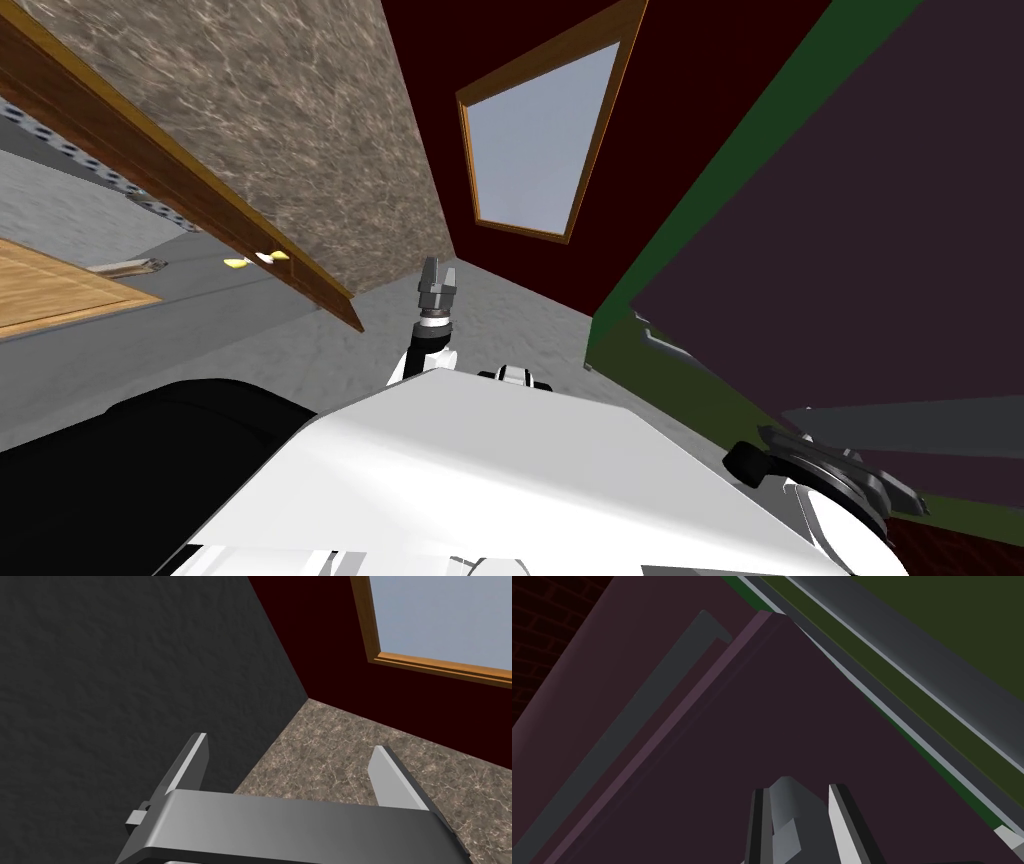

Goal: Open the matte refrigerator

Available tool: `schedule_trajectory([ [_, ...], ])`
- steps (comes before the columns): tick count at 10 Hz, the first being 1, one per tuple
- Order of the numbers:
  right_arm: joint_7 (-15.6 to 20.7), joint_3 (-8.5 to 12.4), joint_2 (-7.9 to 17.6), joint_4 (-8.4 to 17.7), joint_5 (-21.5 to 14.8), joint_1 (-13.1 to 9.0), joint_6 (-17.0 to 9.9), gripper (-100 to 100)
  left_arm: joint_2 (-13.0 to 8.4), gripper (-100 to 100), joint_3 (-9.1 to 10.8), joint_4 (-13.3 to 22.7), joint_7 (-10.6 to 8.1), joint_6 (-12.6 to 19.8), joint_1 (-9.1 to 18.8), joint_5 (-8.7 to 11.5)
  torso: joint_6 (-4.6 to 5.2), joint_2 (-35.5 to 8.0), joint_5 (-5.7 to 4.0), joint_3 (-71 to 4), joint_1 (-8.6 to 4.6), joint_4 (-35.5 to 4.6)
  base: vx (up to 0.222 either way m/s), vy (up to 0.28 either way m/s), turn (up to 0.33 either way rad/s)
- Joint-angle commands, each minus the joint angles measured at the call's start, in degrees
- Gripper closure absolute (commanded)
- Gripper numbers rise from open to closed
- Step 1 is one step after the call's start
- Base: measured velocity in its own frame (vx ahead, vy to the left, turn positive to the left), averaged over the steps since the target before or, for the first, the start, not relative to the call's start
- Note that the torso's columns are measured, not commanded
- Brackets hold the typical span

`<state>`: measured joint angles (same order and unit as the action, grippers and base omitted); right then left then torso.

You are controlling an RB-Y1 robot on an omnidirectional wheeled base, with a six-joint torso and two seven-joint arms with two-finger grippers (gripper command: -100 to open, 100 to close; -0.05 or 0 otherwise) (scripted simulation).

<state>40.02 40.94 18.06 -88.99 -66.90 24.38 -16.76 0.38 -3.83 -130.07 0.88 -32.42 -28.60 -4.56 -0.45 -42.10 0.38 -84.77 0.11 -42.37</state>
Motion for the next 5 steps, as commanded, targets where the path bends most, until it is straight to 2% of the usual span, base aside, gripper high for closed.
schedule_trajectory([
  [1,0.52,0.44,0.16,-0.17,0.87,0.34,-0.88,100,0.0,0,0.0,0.0,0.0,0.0,0.0,0.0,0.2,-0.06,0.03,0.03,0.19,0.02,0.031,0.088,-0.038],
  [2,0.91,1.2,-0.36,-0.06,1.22,0.58,-2.14,100,-0.01,0,0.01,0.0,0.0,0.0,0.01,0.0,0.23,-0.24,-0.02,0.14,-0.03,-0.02,0.079,0.115,-0.038],
  [4,1.54,2.69,-1.01,-0.16,1.72,0.74,-4.23,100,0.0,0,0.0,0.0,0.0,0.0,-0.01,0.0,0.47,0.06,-0.15,0.02,0.26,0.13,0.196,0.179,-0.099],
  [5,1.54,2.69,-1.01,-0.16,1.72,0.74,-4.23,100,0.0,0,0.0,0.0,0.0,0.0,-0.02,0.0,0.31,0.15,-0.12,-0.05,0.35,0.14,0.165,0.16,-0.071],
])
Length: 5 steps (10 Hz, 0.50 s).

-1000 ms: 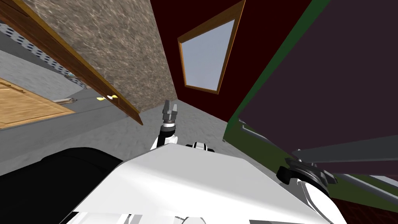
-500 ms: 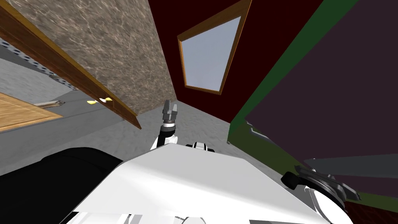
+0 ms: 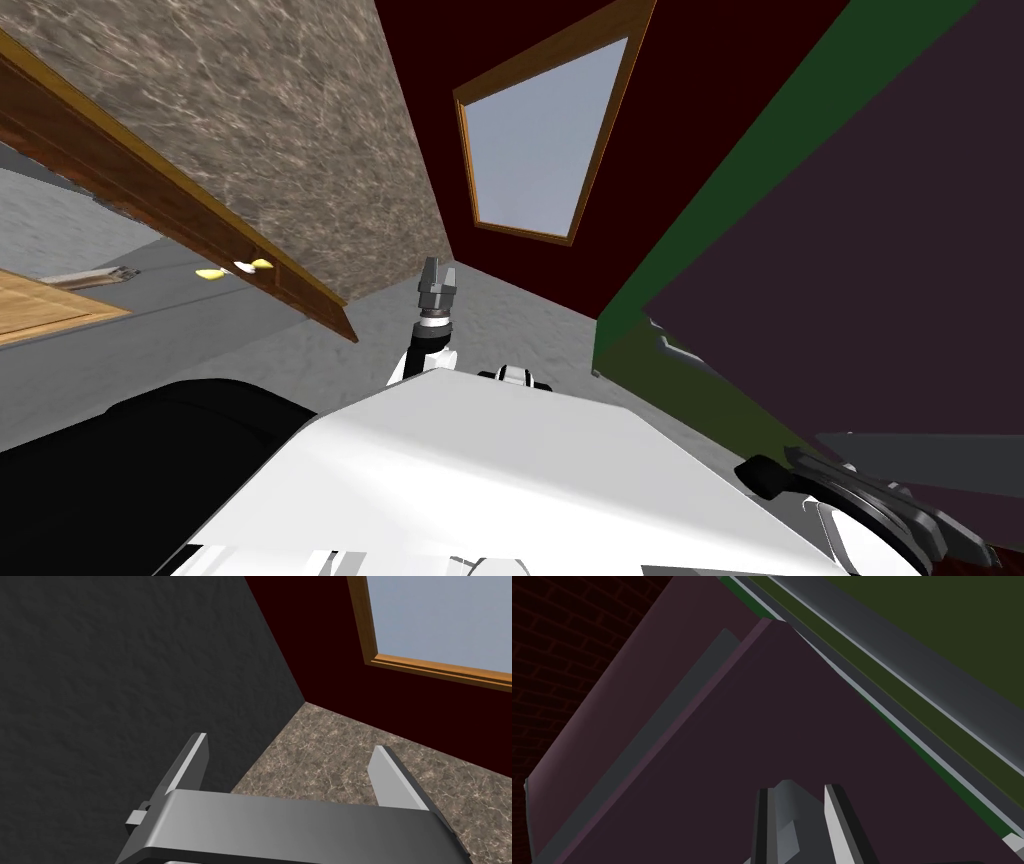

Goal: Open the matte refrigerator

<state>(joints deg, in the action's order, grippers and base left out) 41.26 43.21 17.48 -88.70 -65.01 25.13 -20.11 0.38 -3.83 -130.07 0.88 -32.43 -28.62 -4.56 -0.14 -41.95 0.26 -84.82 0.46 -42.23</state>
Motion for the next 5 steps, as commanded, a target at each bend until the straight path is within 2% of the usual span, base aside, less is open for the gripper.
schedule_trajectory([
  [1,0.62,1.16,-0.76,-0.5,0.07,0.07,-1.92,100,0.0,0,0.0,0.0,0.0,0.0,0.01,0.0,-0.27,-0.13,0.02,0.06,-0.15,-0.06,0.127,0.17,-0.042],
  [3,1.25,2.65,-1.41,-0.6,0.57,0.23,-4.01,100,0.0,0,0.0,0.0,0.0,0.0,0.01,0.0,-0.24,-0.11,0.03,0.07,-0.01,-0.06,0.165,0.211,-0.063],
  [5,1.88,4.13,-2.06,-0.7,1.06,0.38,-6.1,100,0.0,0,0.0,0.0,0.0,0.0,0.0,0.0,-0.22,0.08,0.09,-0.08,-0.12,-0.01,0.22,0.209,-0.085],
])
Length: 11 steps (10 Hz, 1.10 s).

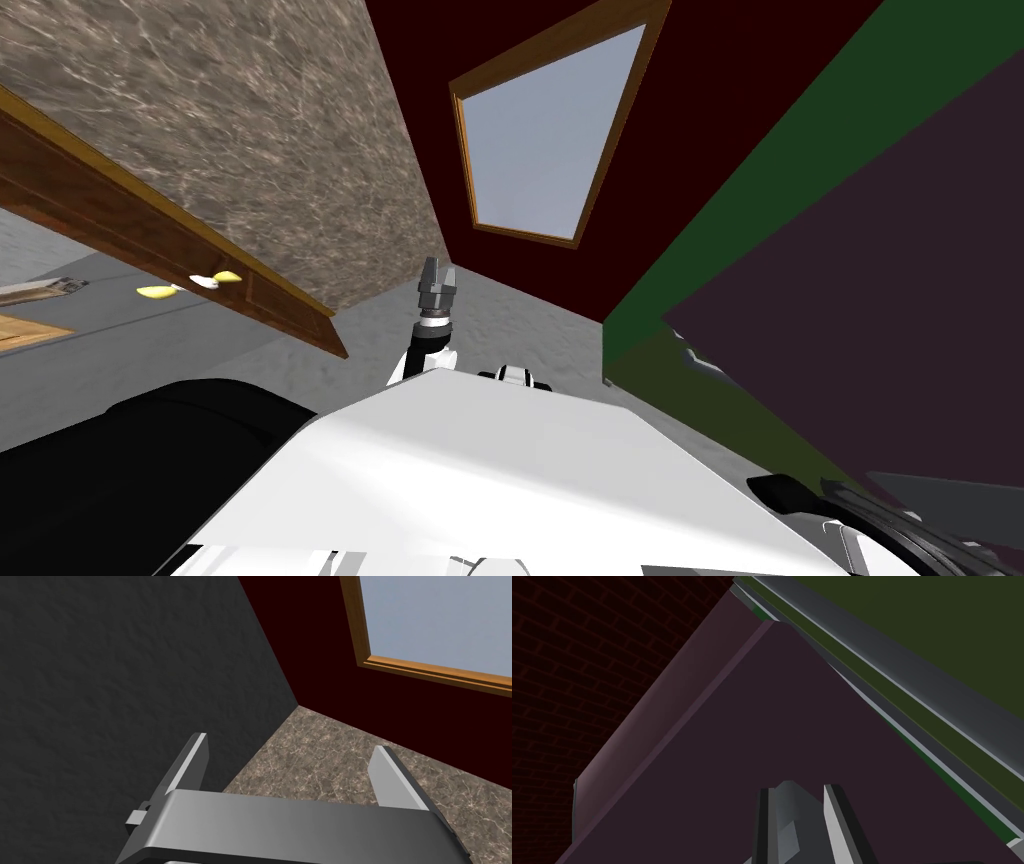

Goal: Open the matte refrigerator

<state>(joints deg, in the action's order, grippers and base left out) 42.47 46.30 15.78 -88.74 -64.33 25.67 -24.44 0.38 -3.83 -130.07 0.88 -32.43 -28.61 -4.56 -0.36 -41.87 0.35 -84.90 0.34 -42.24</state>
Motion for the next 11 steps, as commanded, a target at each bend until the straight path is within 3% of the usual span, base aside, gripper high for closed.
schedule_trajectory([
  [1,0.66,1.03,-0.36,-0.66,0.39,-0.16,-1.77,100,0.0,0,0.0,0.0,0.0,0.0,0.0,0.0,-0.07,-0.03,0.0,0.02,0.03,-0.01,0.15,0.191,-0.052],
  [2,1.1,1.36,0.2,0.1,1.96,0.86,-1.67,-100,0.0,0,0.0,0.0,0.0,0.0,0.01,0.0,-0.24,-0.19,0.01,0.09,-0.1,-0.06,0.065,0.1,-0.021],
  [5,3.13,2.18,3.18,0.6,7.03,3.17,-1.05,-100,-0.01,0,0.01,0.01,0.0,0.01,0.03,0.0,0.37,-0.6,-0.33,0.41,-0.81,-0.11,0.029,0.03,0.001],
  [11,5.83,3.26,7.16,1.27,15.06,6.26,-0.22,-100,-0.02,0,0.02,0.0,0.0,0.01,0.02,0.0,0.42,-0.51,-0.05,0.31,0.07,-0.08,0.03,0.025,-0.007],
])
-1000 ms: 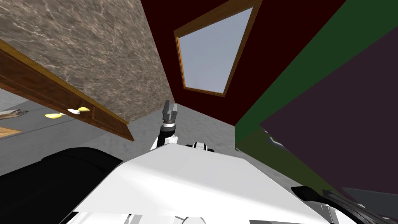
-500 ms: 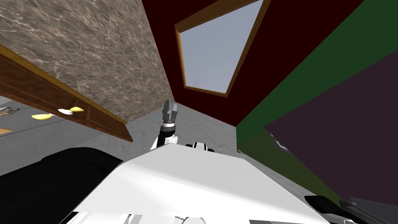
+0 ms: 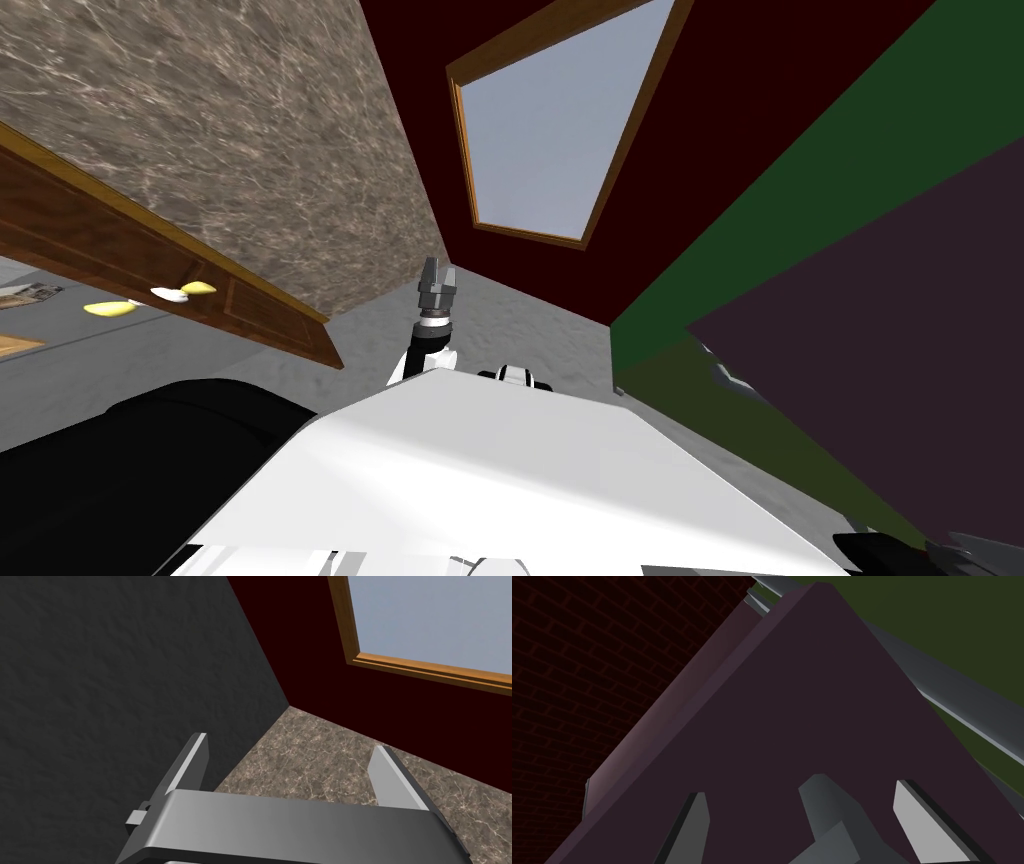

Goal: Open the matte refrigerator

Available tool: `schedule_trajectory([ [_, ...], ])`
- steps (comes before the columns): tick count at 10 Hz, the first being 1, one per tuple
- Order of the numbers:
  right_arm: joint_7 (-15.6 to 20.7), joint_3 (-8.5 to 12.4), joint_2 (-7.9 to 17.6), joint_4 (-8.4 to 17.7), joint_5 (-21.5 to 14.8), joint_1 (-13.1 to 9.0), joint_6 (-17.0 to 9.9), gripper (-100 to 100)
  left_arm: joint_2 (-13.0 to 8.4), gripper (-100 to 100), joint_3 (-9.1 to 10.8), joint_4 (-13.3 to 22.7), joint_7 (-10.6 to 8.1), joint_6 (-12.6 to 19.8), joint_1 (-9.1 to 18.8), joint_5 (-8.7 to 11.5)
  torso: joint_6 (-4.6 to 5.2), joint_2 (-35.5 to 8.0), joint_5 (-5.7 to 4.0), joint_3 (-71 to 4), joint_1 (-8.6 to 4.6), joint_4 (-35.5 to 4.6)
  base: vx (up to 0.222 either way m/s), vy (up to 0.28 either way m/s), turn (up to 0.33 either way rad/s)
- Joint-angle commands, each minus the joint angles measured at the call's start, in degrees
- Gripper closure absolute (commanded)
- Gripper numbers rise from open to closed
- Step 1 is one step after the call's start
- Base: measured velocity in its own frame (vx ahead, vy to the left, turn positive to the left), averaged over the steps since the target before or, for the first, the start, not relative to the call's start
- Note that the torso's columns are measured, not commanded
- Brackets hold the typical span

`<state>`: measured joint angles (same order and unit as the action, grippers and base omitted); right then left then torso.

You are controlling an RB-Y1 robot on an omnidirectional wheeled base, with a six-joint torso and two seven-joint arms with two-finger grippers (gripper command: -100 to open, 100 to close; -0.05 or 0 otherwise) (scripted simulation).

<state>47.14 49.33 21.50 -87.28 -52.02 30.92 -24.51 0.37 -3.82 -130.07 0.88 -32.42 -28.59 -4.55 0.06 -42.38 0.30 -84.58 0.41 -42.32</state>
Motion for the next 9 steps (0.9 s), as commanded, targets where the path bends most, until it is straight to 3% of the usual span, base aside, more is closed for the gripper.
schedule_trajectory([
  [1,1.84,0.51,2.45,-0.02,4.62,1.78,0.06,-100,0.0,0,0.0,0.0,0.0,0.0,0.0,0.0,-0.04,0.0,0.13,-0.03,0.03,-0.02,0.035,0.042,0.008],
  [2,2.52,0.78,3.44,0.14,6.49,2.55,0.27,-100,0.0,0,0.0,0.0,0.0,0.0,0.0,0.0,0.03,-0.01,0.28,-0.08,0.19,-0.02,0.046,0.045,-0.011],
  [3,2.65,-0.15,2.64,-0.4,6.54,2.68,-0.51,-100,0.0,0,0.0,0.0,0.0,0.0,0.0,0.0,0.01,0.01,0.46,-0.14,0.31,-0.03,0.023,0.01,-0.007],
  [4,2.87,-0.21,2.67,-0.22,6.82,2.77,-0.55,0,0.0,0,0.0,0.0,0.0,0.0,0.0,0.0,-0.04,-0.02,0.33,-0.09,0.3,-0.02,0.0,0.0,0.0],
  [9,2.97,-0.79,2.09,0.29,6.88,2.75,-0.53,0,0.0,0,0.0,0.0,0.0,0.0,0.0,0.0,-0.01,0.03,-0.03,-0.02,-0.12,0.01,0.0,0.0,0.0],
])
